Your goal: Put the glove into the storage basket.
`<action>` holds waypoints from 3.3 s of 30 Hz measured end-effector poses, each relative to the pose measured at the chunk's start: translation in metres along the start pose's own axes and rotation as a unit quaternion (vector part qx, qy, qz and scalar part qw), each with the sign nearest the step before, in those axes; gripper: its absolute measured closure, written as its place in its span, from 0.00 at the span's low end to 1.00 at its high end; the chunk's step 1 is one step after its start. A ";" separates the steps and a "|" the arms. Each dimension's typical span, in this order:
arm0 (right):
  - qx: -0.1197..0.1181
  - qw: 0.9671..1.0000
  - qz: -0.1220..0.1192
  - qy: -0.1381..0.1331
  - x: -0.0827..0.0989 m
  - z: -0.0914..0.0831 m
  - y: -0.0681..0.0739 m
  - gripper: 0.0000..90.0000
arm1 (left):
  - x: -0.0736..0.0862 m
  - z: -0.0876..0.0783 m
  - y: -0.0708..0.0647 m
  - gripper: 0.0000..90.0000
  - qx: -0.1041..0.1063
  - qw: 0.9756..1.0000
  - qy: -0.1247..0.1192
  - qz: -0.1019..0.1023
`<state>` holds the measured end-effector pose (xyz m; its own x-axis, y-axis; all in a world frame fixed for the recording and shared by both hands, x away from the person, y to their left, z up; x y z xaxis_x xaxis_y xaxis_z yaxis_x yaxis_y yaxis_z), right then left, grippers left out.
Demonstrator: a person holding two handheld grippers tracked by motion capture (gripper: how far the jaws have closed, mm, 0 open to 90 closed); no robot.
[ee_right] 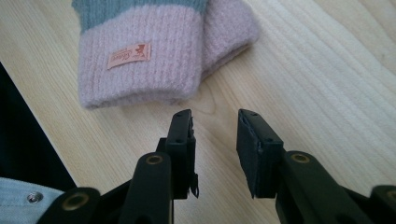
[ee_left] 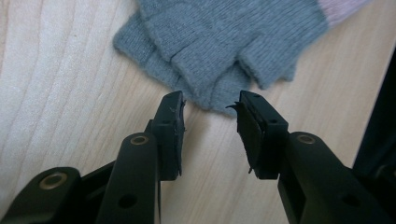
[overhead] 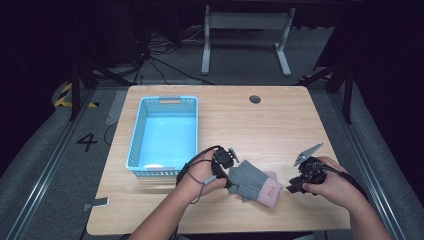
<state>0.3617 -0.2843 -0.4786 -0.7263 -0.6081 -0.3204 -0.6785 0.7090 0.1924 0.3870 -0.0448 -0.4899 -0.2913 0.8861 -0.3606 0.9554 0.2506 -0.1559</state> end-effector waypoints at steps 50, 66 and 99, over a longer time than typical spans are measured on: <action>0.005 1.000 -0.026 -0.007 -0.010 0.011 0.019 0.97 | -0.015 0.000 -0.006 0.97 -0.038 0.999 -0.007 0.031; 0.025 0.998 -0.010 -0.060 -0.030 -0.004 0.009 0.97 | -0.012 -0.022 -0.028 0.96 -0.039 0.998 -0.024 0.043; 0.038 0.997 0.005 -0.061 -0.037 0.021 -0.008 0.92 | -0.001 0.006 -0.025 0.92 0.016 1.000 0.006 0.019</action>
<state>0.3962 -0.2595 -0.4876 -0.7109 -0.5565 -0.4301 -0.6578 0.7425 0.1266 0.3626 -0.0540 -0.4912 -0.2550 0.8993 -0.3554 0.9635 0.2054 -0.1715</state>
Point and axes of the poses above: each handheld gripper's, and its own axes: z roughly forward along the jaws, x roughly out of its underside, y roughly to its left, the point moved 8 cm from there along z, roughly forward along the jaws, and after that the axes turned 9 degrees about z, right-handed, at the moved point
